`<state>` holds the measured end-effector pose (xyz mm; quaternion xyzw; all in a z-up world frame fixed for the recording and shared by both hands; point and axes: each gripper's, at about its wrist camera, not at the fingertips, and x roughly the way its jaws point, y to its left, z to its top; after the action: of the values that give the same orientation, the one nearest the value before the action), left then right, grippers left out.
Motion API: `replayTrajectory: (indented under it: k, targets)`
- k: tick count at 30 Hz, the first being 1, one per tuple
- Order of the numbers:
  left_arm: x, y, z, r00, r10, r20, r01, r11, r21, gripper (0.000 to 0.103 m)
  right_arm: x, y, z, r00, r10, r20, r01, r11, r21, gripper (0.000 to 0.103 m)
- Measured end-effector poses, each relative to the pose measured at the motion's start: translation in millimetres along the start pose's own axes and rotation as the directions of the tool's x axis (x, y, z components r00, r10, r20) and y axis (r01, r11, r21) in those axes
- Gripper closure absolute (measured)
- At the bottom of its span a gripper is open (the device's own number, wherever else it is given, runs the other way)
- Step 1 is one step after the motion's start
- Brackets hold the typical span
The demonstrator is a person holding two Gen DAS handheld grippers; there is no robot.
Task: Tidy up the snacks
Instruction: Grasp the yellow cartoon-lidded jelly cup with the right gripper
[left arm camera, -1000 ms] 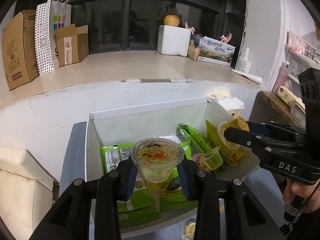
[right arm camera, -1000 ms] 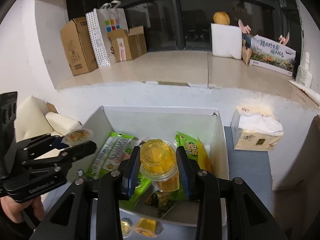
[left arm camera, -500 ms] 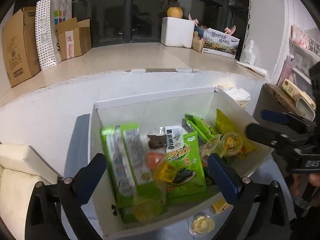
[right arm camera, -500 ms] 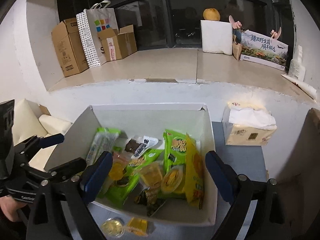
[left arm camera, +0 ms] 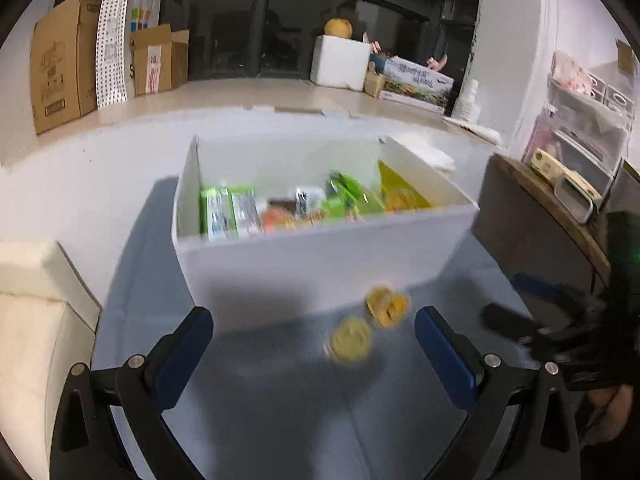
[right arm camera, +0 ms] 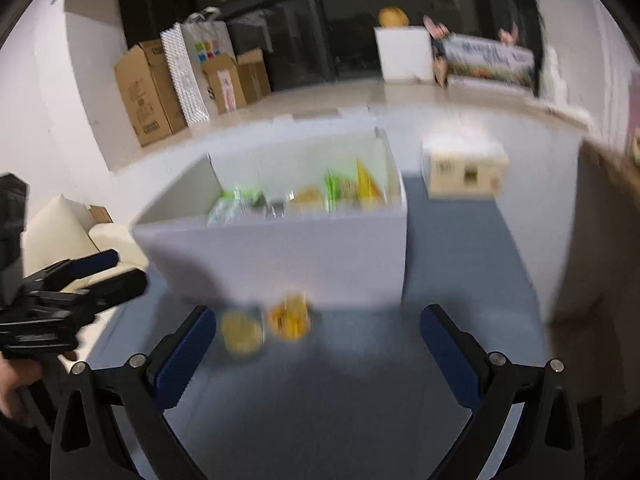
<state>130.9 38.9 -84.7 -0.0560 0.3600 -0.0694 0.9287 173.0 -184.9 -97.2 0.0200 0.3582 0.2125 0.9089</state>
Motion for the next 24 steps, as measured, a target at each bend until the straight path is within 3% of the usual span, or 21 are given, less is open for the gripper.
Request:
replayTrajectory:
  k: [5, 12, 18, 24]
  targets:
    - [-4, -7, -23, 1.000, 0.012, -0.017, -0.012, 1.000, -0.003, 0.000, 21, 8, -24, 0.997, -0.019, -0.080, 0.022, 0.999, 0.042, 0.000]
    - [-3, 3, -33, 0.999, 0.026, -0.021, -0.027, 0.999, -0.043, 0.000, 25, 29, -25, 0.997, -0.010, -0.082, 0.009, 1.000, -0.016, 0.000]
    - [-6, 13, -37, 0.999, 0.037, -0.019, -0.038, 0.997, -0.068, 0.000, 40, 37, -7, 0.998, -0.025, -0.064, 0.023, 0.999, -0.034, 0.000]
    - [-2, 20, -44, 0.998, 0.042, -0.042, -0.046, 0.995, -0.084, 0.000, 74, 31, 11, 0.995, -0.031, -0.095, 0.037, 0.998, 0.057, 0.000]
